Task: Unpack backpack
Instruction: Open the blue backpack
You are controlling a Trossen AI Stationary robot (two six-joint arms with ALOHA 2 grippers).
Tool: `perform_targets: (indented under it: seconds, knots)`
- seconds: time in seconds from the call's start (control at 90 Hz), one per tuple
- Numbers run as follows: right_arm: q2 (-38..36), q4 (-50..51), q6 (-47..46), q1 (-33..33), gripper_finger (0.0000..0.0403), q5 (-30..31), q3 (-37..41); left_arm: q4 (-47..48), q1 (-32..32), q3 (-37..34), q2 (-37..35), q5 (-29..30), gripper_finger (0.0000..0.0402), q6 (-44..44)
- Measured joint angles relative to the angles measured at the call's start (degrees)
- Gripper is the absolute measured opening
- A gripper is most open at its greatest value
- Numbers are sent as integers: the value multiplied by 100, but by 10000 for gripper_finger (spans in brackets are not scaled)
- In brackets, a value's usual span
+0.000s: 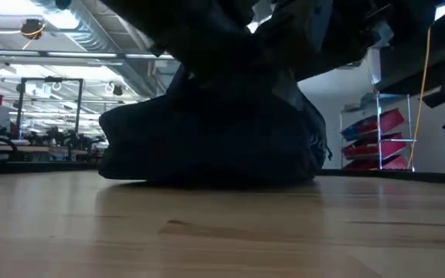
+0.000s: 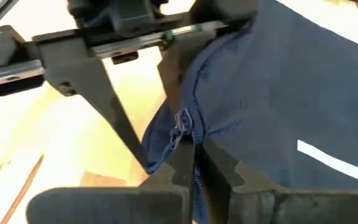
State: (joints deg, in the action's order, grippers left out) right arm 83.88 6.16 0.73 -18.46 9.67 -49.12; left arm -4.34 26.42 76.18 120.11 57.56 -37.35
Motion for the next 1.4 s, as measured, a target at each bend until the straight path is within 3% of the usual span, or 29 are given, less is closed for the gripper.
perform_targets:
  seconds: [0.778, 1.0, 1.133, 1.4]
  knots:
    - [0, 145, 272, 10, 0, 368, 4, -300, -180, -2, 37, -594, 146, 230]
    - [-2, 161, 266, 9, 1, 357, 4, -797, -302, -5, 37, -1280, 145, 590]
    - [-2, 163, 261, 9, 0, 332, 4, -815, -300, -5, 37, -1285, 121, 713]
    - [-2, 165, 259, 9, 1, 332, 4, -757, -298, -5, 37, -1195, 35, 742]
